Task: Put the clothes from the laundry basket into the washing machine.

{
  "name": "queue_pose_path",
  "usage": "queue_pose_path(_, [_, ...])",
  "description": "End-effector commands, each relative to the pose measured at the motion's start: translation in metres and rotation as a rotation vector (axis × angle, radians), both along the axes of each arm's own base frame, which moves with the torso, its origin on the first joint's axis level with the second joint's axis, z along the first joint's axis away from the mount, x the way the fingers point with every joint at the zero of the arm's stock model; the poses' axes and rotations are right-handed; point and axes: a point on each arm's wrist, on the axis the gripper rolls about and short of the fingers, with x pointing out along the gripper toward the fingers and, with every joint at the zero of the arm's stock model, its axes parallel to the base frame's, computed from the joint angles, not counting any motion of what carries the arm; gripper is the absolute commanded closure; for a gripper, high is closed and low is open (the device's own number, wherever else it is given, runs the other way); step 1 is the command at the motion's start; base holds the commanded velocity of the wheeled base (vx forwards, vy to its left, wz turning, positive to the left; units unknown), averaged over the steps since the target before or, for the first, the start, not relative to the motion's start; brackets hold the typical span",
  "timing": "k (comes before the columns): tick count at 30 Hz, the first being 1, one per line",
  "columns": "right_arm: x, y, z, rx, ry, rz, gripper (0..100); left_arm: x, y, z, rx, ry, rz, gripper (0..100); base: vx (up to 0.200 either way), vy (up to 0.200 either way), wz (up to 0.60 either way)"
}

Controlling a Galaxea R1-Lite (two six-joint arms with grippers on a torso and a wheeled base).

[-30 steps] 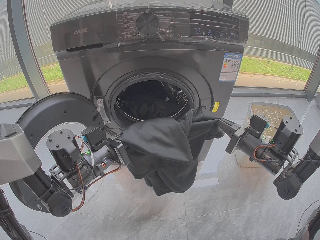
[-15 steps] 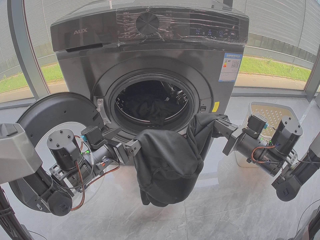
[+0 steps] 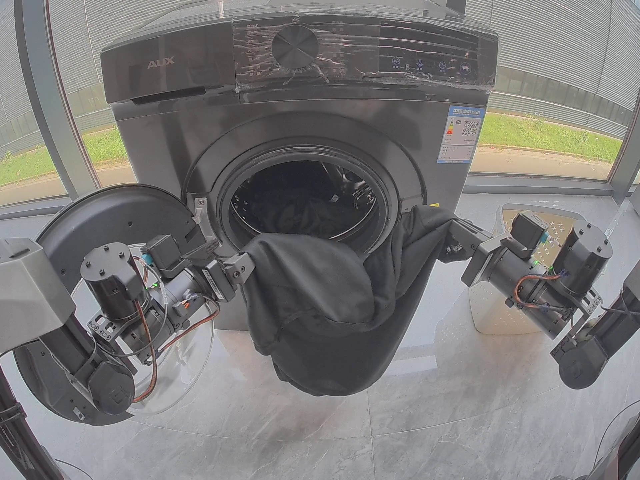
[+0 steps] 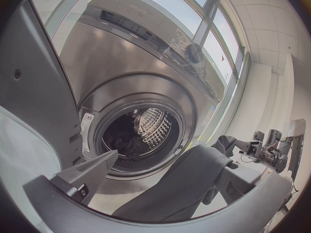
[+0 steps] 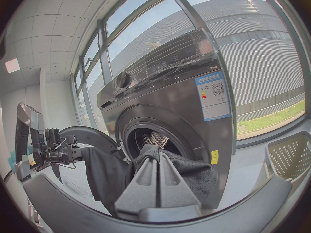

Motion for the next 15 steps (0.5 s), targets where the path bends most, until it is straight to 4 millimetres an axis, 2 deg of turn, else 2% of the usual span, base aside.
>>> queue_pose_path(1, [0.004, -0.008, 0.002, 0.004, -0.006, -0.032, 100, 0.003, 0.005, 0.001, -0.003, -0.003, 0.019, 0, 0.0, 0.0, 0.0])
queue_pose_path(15, [0.011, -0.028, 0.009, 0.01, -0.029, -0.103, 100, 0.018, 0.027, 0.009, -0.021, -0.042, 0.099, 0, 0.0, 0.0, 0.0])
